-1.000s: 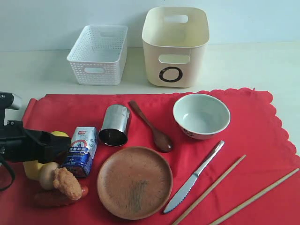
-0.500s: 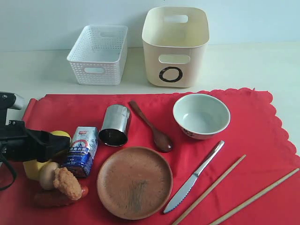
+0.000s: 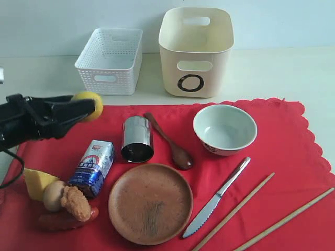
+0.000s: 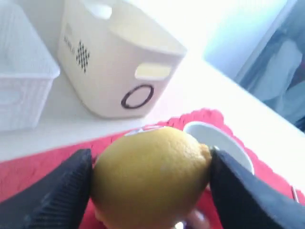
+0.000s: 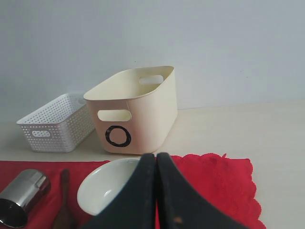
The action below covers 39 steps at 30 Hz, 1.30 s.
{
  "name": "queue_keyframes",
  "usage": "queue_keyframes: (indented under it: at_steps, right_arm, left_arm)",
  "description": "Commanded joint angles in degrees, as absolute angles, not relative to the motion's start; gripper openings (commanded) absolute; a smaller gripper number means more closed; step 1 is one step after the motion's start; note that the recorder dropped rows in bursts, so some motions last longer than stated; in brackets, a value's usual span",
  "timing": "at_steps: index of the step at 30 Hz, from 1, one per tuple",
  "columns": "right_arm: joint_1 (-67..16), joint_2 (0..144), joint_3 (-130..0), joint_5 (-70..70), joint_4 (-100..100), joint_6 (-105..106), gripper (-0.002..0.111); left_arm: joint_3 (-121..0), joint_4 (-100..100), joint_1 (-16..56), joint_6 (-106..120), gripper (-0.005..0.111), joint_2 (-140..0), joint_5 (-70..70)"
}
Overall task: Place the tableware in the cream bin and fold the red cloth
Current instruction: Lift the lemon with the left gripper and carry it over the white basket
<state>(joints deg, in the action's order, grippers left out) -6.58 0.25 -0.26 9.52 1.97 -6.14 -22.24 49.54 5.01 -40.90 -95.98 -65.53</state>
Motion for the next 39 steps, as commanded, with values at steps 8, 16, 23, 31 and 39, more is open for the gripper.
queue_keyframes:
  at_steps: [8, 16, 23, 31, 39]
  right_arm:
    - [-6.66, 0.0, 0.0, 8.93, 1.62, -6.04, 0.0]
    - [-6.66, 0.0, 0.0, 8.93, 1.6, -6.04, 0.0]
    - [-6.66, 0.0, 0.0, 8.93, 1.6, -6.04, 0.0]
    - [-6.66, 0.0, 0.0, 8.93, 1.6, -6.04, 0.0]
    - [-6.66, 0.0, 0.0, 8.93, 1.6, -6.04, 0.0]
  left_arm:
    - [-40.38, 40.01, 5.25, -42.36, 0.0, -97.51, -51.25]
    - [-63.09, 40.06, 7.51, -45.41, 0.0, -115.75, -46.9]
    - [-74.8, 40.17, 9.17, -43.16, 0.0, -128.46, -38.78]
    - [-74.8, 40.01, 9.17, -40.67, 0.0, -129.03, -37.76]
    - [-74.8, 40.01, 9.17, -40.67, 0.022, -129.03, -37.67]
